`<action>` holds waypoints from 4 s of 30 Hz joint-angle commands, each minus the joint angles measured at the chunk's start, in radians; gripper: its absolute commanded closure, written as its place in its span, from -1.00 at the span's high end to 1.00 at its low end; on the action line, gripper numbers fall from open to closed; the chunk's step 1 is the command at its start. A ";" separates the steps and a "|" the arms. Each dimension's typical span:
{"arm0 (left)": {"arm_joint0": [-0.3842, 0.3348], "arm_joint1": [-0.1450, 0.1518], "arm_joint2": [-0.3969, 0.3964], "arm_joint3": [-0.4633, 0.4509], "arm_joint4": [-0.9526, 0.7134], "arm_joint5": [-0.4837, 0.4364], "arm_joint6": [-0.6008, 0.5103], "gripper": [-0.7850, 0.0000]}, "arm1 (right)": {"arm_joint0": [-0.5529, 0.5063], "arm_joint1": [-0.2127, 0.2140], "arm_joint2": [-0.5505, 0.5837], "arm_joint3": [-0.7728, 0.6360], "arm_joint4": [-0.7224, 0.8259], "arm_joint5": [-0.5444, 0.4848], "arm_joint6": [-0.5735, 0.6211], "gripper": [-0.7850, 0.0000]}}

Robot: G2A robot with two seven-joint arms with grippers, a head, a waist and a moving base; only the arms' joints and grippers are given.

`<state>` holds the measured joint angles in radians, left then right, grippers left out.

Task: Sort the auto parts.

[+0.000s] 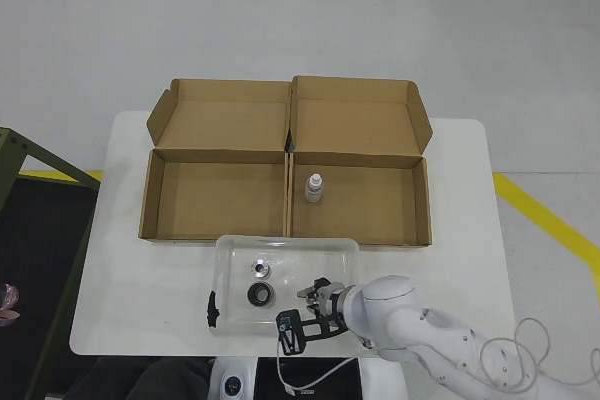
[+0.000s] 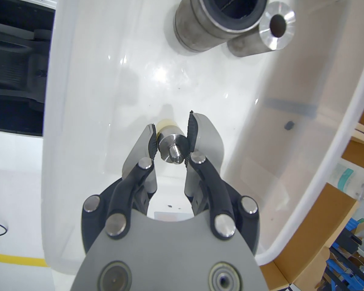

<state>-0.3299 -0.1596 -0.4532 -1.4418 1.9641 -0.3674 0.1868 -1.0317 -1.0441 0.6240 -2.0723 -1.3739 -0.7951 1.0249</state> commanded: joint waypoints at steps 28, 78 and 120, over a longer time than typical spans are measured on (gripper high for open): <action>0.000 0.000 0.000 0.000 0.000 0.000 0.000 1.00 | -0.021 0.018 0.251 -0.056 -0.080 0.124 -0.379 -1.00; 0.000 0.000 0.000 0.000 0.000 0.000 0.000 1.00 | 0.222 -0.042 0.270 0.514 0.107 0.163 -0.344 -1.00; 0.000 0.000 0.000 0.000 0.000 0.000 0.000 1.00 | -0.002 -0.010 0.414 0.116 0.149 0.068 -0.413 0.47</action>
<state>-0.3299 -0.1596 -0.4532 -1.4418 1.9641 -0.3674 0.1868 -1.0274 -1.0545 1.0445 -1.9442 -1.2251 -0.7210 0.6189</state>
